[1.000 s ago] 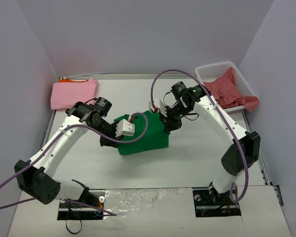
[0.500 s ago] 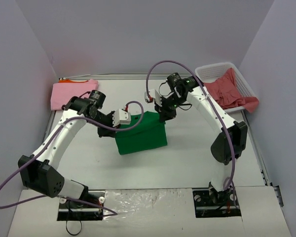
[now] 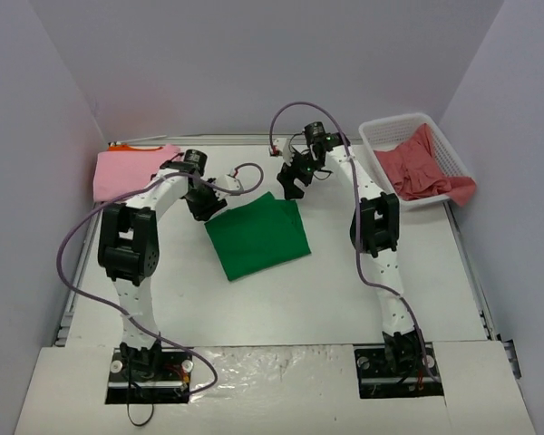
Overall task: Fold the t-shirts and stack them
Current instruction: Fold the long partially folded tshirt into a neat square
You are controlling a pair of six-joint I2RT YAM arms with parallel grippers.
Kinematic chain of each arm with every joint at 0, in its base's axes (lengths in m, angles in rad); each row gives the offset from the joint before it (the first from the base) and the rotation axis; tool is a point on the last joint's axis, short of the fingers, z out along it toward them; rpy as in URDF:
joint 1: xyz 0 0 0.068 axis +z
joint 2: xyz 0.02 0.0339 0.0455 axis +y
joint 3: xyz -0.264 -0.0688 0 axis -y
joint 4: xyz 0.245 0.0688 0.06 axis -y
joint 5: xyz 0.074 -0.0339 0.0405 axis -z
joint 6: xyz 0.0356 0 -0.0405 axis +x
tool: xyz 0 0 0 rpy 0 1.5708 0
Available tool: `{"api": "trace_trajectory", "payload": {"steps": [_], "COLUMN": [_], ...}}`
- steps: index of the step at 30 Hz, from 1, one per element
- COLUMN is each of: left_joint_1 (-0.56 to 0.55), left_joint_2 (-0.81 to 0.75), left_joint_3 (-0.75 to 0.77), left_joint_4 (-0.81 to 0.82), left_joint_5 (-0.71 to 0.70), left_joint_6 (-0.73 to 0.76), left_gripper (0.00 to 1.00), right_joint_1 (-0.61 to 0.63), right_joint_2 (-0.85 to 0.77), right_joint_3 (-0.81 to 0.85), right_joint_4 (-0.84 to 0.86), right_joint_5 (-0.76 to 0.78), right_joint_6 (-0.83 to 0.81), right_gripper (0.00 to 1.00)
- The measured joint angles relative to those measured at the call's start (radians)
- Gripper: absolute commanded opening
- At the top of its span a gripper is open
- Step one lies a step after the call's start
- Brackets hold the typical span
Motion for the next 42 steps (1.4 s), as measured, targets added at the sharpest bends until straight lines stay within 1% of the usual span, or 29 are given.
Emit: {"api": "trace_trajectory", "payload": {"steps": [1,2,4,6,8,11,13,16,17,18,21,22,24,25,28,29,31,34,36,38,39,42], "left_joint_1": [0.004,0.005,0.005,0.005,0.005,0.005,0.005,0.008,0.011,0.018,0.066,0.087,0.144,0.177,0.297,0.344,0.430,0.510,0.525,0.525,0.525,0.533], "left_joint_2": [0.048,0.082,0.108,0.097,0.049,-0.074,-0.162,-0.287,-0.328,-0.368,-0.457,-0.473,-0.486,-0.488,-0.485,-0.482,-0.472,-0.454,-0.454,-0.458,-0.461,-0.470], "left_joint_3": [0.016,0.023,0.021,0.018,-0.003,-0.065,-0.090,-0.129,-0.148,-0.165,-0.206,-0.211,-0.215,-0.218,-0.240,-0.247,-0.255,-0.265,-0.293,-0.330,-0.353,-0.395], "left_joint_4": [0.039,0.072,0.114,0.141,0.178,0.230,0.244,0.293,0.301,0.304,0.300,0.291,0.267,0.257,0.225,0.212,0.188,0.164,0.159,0.156,0.154,0.127], "left_joint_5": [-0.033,-0.064,-0.113,-0.142,-0.155,-0.171,-0.183,-0.215,-0.220,-0.223,-0.192,-0.171,-0.122,-0.089,0.044,0.090,0.165,0.243,0.282,0.318,0.336,0.379], "left_joint_6": [-0.013,-0.024,-0.047,-0.064,-0.075,-0.093,-0.113,-0.178,-0.193,-0.225,-0.338,-0.369,-0.429,-0.460,-0.550,-0.578,-0.623,-0.668,-0.683,-0.696,-0.700,-0.707], "left_gripper": [0.49,0.55,0.54,0.53,0.54,0.56,0.52,0.40,0.34,0.24,0.24,0.36,0.58,0.62,0.64,0.69,0.72,0.77,0.79,0.80,0.82,0.82], "right_joint_1": [-0.006,-0.011,-0.015,-0.014,-0.013,-0.013,-0.012,-0.003,0.001,0.007,0.046,0.068,0.129,0.167,0.310,0.358,0.462,0.609,0.679,0.718,0.724,0.720], "right_joint_2": [0.020,0.037,0.050,0.033,-0.010,-0.109,-0.183,-0.285,-0.312,-0.343,-0.436,-0.475,-0.537,-0.556,-0.586,-0.589,-0.591,-0.591,-0.588,-0.581,-0.572,-0.531], "right_joint_3": [-0.019,-0.035,-0.068,-0.117,-0.188,-0.319,-0.392,-0.467,-0.486,-0.513,-0.629,-0.699,-0.818,-0.863,-0.954,-0.971,-0.988,-0.986,-0.978,-0.959,-0.945,-0.906], "right_joint_4": [0.022,0.036,0.060,0.088,0.113,0.142,0.151,0.171,0.178,0.193,0.246,0.286,0.313,0.320,0.336,0.340,0.344,0.361,0.367,0.367,0.367,0.376], "right_joint_5": [0.009,0.022,0.037,0.040,0.041,0.046,0.058,0.120,0.148,0.183,0.340,0.401,0.488,0.515,0.559,0.572,0.588,0.613,0.632,0.650,0.659,0.684], "right_joint_6": [0.017,0.037,0.061,0.069,0.074,0.075,0.078,0.104,0.119,0.135,0.174,0.182,0.195,0.200,0.216,0.219,0.227,0.237,0.241,0.245,0.248,0.253], "right_gripper": [0.91,0.92,0.93,0.93,0.93,0.93,0.94,0.94,0.94,1.00,1.00,1.00,1.00,1.00,1.00,1.00,1.00,0.96,0.93,0.90,0.85,0.82]}}
